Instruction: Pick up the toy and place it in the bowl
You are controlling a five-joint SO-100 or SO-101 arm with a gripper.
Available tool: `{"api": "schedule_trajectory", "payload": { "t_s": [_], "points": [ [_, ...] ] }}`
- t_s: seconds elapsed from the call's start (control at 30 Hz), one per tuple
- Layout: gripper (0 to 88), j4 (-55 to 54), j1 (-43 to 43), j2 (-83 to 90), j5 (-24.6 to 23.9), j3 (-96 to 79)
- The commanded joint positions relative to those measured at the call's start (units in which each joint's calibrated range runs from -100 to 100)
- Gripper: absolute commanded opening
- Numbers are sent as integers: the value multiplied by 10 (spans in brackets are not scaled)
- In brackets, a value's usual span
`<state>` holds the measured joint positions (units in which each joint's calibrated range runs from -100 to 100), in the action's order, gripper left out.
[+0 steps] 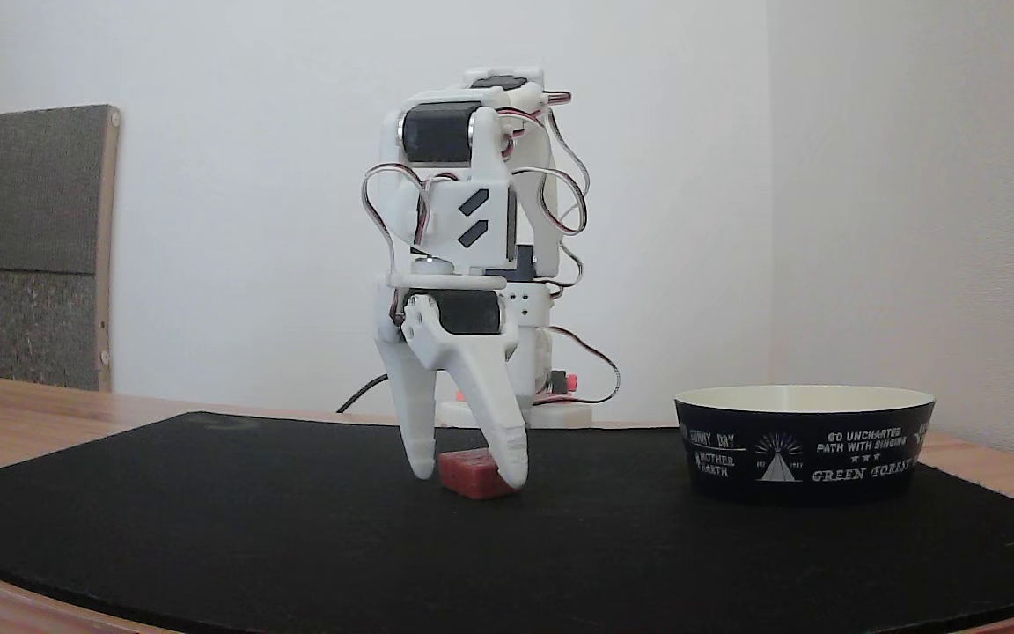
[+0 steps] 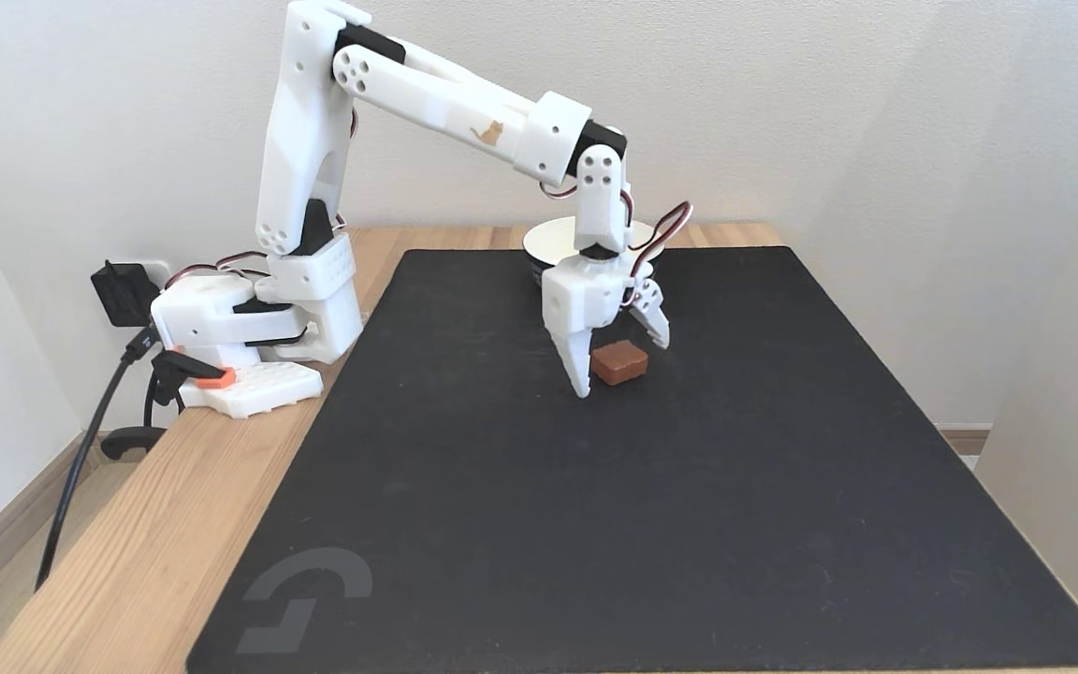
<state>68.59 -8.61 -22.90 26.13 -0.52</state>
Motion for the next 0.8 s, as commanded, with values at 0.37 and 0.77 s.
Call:
{"api": "schedule_trajectory", "payload": {
  "t_s": [0.37, 0.77],
  "points": [
    [122, -9, 11, -6, -4, 13],
    [79, -45, 47, 59, -98, 14]
  ]
}}
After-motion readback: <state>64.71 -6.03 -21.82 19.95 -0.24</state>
